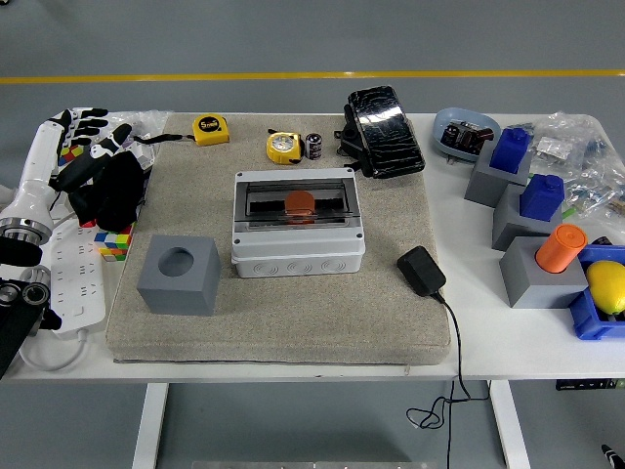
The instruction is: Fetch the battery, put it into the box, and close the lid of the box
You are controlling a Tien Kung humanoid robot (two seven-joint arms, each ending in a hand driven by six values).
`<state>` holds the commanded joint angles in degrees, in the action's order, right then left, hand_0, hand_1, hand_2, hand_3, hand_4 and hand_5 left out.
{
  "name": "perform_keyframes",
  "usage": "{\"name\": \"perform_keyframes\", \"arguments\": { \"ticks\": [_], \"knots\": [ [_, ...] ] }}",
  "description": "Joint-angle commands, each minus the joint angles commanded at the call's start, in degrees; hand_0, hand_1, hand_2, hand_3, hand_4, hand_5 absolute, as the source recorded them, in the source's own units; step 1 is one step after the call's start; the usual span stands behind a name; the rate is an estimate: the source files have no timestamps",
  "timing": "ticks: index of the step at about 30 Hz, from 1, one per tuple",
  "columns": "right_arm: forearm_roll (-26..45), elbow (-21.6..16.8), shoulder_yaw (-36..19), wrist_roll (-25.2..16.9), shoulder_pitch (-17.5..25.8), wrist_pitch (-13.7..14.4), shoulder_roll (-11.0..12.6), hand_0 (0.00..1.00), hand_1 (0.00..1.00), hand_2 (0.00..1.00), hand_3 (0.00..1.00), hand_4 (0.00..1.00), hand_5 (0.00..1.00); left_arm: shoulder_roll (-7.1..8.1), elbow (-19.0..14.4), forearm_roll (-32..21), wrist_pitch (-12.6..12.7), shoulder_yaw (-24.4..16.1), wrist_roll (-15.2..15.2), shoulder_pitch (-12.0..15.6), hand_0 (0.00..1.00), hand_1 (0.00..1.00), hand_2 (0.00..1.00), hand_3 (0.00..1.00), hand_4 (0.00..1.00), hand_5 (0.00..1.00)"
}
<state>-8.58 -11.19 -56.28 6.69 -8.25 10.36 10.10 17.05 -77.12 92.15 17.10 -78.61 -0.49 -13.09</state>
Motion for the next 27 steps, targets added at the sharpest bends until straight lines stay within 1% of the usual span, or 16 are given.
{"name": "perform_keyframes", "arguments": {
  "ticks": [7, 15, 22, 23, 27],
  "knots": [
    [0.6, 0.1, 1.3, 0.2, -0.3, 0.0, 0.2, 0.627, 0.65, 0.645, 0.555, 0.957, 0.506, 0.12, -0.6, 0.7, 0.0, -0.9, 0.2, 0.2, 0.625, 0.727, 0.71, 0.731, 0.998, 0.807],
    [1.2, 0.5, 1.9, 0.3, 0.1, 0.2, -0.2, 0.627, 0.649, 0.645, 0.555, 0.958, 0.505, -0.17, -1.6, 1.3, -0.2, -2.6, 0.4, 1.3, 0.623, 0.727, 0.709, 0.732, 0.998, 0.805],
    [1.6, 0.7, 2.2, 0.2, 0.0, 0.3, -0.6, 0.628, 0.649, 0.648, 0.555, 0.957, 0.509, 0.16, -2.4, 1.4, -0.6, -3.3, 0.6, 1.7, 0.619, 0.725, 0.709, 0.731, 0.998, 0.804],
    [1.7, 0.7, 2.2, 0.2, 0.0, 0.4, -0.6, 0.627, 0.649, 0.647, 0.557, 0.955, 0.522, 0.21, -2.5, 1.4, -0.7, -3.3, 0.7, 1.7, 0.619, 0.724, 0.708, 0.73, 0.998, 0.771],
    [2.0, 0.7, 2.8, 0.5, 0.0, 0.2, -0.7, 0.627, 0.649, 0.647, 0.557, 0.955, 0.522, 0.53, -2.9, 1.3, -1.0, -3.3, 0.7, 2.2, 0.619, 0.724, 0.708, 0.73, 0.998, 0.771]
  ]
}}
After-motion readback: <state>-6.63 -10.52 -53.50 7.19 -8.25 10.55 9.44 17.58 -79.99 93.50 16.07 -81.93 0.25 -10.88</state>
